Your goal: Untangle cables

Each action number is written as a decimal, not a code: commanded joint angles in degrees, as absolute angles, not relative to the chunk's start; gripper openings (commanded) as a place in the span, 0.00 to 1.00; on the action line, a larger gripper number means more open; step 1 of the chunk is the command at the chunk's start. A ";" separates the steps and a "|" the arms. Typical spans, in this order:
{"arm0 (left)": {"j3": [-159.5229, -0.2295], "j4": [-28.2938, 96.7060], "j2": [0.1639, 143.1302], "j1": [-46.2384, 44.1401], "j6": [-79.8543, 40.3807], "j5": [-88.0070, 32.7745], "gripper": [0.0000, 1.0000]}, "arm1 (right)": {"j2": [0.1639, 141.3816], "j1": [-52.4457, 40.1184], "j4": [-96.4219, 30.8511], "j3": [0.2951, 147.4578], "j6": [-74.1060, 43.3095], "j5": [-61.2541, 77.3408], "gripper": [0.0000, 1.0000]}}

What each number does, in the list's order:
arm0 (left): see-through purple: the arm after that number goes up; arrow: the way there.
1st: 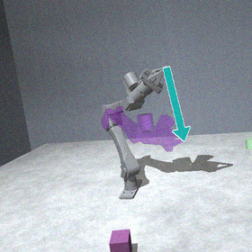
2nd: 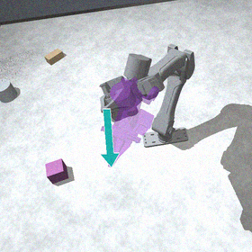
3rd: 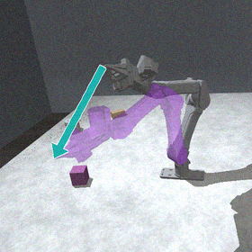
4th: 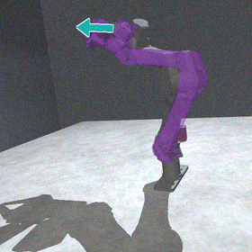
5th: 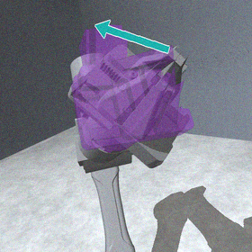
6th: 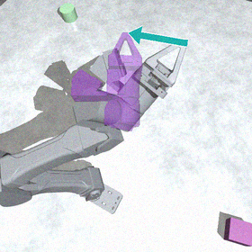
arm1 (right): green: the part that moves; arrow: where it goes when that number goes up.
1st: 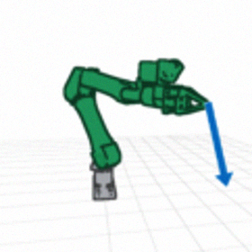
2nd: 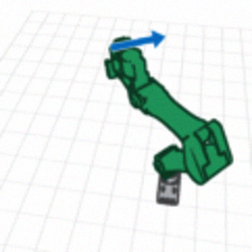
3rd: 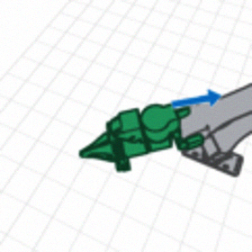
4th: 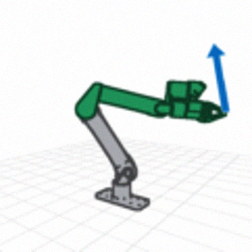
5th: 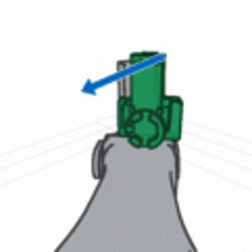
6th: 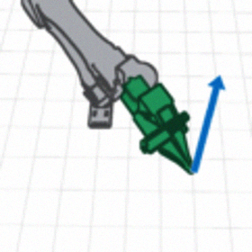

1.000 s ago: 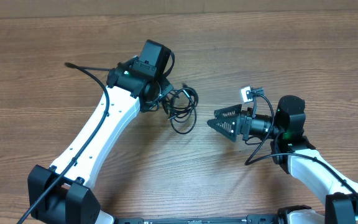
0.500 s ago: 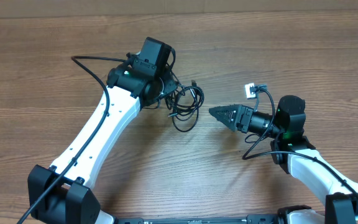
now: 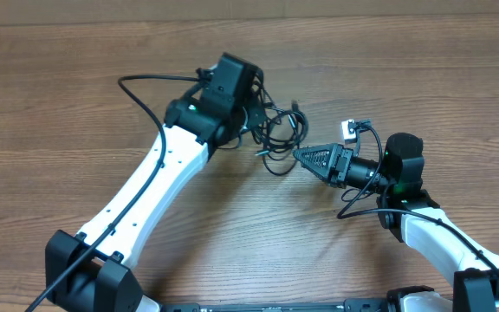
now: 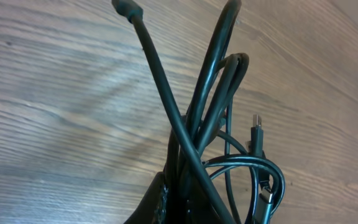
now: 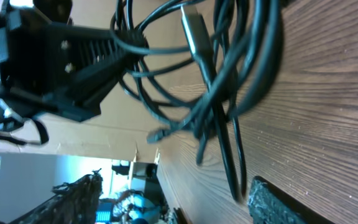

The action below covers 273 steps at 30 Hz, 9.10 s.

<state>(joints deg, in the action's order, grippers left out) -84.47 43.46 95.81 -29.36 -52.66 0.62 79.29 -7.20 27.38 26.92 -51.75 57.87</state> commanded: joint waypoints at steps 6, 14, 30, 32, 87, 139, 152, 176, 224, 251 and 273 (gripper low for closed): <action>-84.47 42.81 95.98 -31.90 -56.40 -0.05 0.04 | 78.67 -7.16 27.66 27.73 -52.27 54.41 0.57; -84.47 41.67 95.98 -31.97 -56.60 -4.23 0.04 | 78.67 -7.16 25.47 27.73 -52.29 51.18 0.39; -84.47 41.69 95.98 -32.29 -56.60 -5.54 0.04 | 78.67 -7.16 24.95 27.73 -52.27 49.71 0.10; -84.47 41.69 95.98 -32.29 -56.60 -5.43 0.04 | 78.67 -7.16 24.95 27.73 -52.27 49.74 0.04; -84.47 45.30 95.98 -26.76 -76.34 6.37 0.04 | 78.67 -7.16 48.14 27.73 -40.21 84.95 0.04; -84.47 43.11 95.98 -26.94 -50.33 -1.98 0.04 | 78.67 -7.16 30.79 27.73 -40.45 57.34 0.89; -84.47 38.54 95.98 -30.72 -53.17 -1.83 0.04 | 78.67 -7.16 29.95 27.73 -40.42 57.32 0.63; -84.47 38.28 95.98 -30.79 -57.47 -4.54 0.04 | 78.67 -7.16 28.80 27.73 -40.38 57.08 0.08; -84.47 49.56 95.98 -23.53 -71.70 3.92 0.04 | 78.67 -7.16 29.26 27.73 -26.74 71.02 1.00; -84.49 46.54 95.98 -23.70 -5.82 -5.89 0.04 | 78.67 -7.16 25.15 27.73 -27.16 63.79 1.00; -84.49 47.37 95.96 -23.53 23.38 -41.19 0.04 | 78.67 -7.16 21.69 27.73 -21.96 59.00 0.56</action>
<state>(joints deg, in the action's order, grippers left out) -84.44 47.57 95.81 -23.53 21.32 -36.75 79.24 -6.90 22.96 27.14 -22.50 62.02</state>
